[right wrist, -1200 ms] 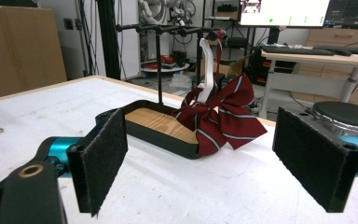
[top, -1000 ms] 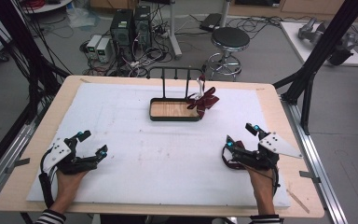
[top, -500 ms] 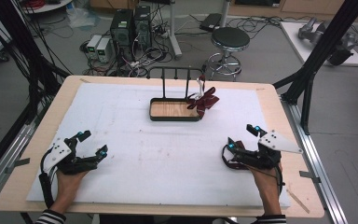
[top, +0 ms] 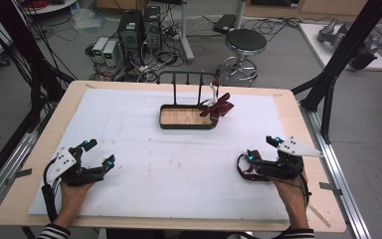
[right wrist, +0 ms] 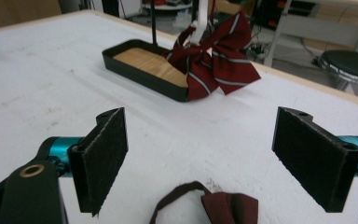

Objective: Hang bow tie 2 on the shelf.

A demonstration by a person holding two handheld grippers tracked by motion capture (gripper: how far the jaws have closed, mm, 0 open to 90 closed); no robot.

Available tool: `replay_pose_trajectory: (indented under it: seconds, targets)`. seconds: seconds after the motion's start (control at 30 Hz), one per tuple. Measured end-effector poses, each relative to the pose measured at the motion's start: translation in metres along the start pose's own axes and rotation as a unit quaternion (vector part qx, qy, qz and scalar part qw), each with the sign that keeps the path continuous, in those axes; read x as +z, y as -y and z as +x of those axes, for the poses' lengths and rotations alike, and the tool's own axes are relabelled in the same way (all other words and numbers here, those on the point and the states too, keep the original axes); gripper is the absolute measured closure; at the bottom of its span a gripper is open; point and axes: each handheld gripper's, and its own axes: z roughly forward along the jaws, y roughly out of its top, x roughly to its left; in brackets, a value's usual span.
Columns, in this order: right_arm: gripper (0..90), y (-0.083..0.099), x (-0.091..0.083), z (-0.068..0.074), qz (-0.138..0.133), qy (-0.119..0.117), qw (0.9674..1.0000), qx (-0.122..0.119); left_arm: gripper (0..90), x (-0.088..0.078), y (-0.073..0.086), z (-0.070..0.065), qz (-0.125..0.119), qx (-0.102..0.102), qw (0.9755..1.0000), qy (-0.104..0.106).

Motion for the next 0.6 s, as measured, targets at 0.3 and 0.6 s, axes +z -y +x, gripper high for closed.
replay_pose_trajectory:
  seconds: [0.3,0.6]
  targets:
    - [17.7,0.001,0.002,-0.013,0.050,-0.007,0.9987,0.003,11.7,0.000,0.000,0.000,0.001,0.001,1.0000,-0.001]
    - [18.5,0.009,0.003,-0.027,0.098,-0.004,0.9952,0.012,11.7,0.000,0.000,0.000,0.001,0.002,1.0000,-0.001]
